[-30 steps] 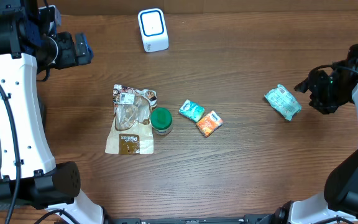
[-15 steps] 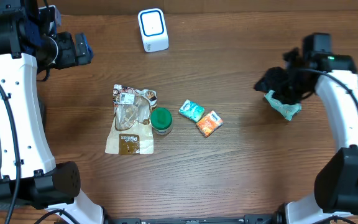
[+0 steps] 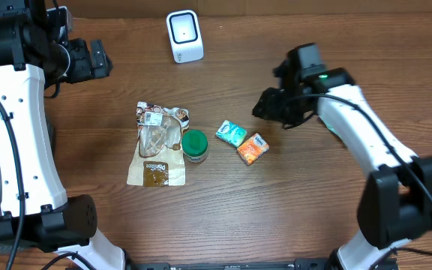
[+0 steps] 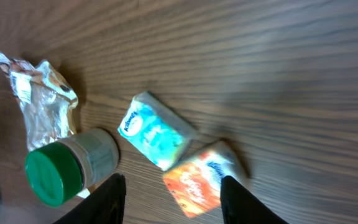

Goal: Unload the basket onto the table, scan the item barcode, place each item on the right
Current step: 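Reach the right gripper over the orange Kleenex pack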

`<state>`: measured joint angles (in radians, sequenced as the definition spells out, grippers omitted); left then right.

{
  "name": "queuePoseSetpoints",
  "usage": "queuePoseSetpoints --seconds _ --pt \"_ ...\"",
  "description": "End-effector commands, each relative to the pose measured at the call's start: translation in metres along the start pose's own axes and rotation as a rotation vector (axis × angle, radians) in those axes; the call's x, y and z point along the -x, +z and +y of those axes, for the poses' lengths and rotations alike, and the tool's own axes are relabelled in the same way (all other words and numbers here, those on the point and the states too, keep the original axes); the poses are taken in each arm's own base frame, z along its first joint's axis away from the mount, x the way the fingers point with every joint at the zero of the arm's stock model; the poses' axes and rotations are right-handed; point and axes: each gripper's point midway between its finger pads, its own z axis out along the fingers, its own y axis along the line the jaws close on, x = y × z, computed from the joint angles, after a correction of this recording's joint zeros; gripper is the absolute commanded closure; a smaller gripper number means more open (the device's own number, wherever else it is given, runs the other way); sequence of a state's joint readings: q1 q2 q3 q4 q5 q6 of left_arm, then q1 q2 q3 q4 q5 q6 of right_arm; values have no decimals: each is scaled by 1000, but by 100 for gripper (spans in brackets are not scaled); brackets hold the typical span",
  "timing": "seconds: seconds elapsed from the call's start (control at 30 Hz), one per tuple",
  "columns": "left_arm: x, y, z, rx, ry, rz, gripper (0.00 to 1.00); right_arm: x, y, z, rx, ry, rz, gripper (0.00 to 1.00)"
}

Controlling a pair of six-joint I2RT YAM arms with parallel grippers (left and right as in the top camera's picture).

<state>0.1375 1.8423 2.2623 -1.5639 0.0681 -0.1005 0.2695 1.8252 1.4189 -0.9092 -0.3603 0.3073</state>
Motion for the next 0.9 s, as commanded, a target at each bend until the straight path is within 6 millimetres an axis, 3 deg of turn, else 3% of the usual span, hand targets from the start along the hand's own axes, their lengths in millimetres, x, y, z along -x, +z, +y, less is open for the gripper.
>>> queuePoseSetpoints --seconds 0.0,0.3,0.47,0.87 --pt "0 2 0 -3 11 6 0 -6 22 6 -21 71 25 61" --pt "0 2 0 -3 11 6 1 7 60 -7 -136 229 -46 71" --pt "0 2 0 -3 11 6 1 0 83 -16 -150 253 6 72" --pt "0 2 0 -3 11 6 0 -32 102 19 -63 100 131 76"
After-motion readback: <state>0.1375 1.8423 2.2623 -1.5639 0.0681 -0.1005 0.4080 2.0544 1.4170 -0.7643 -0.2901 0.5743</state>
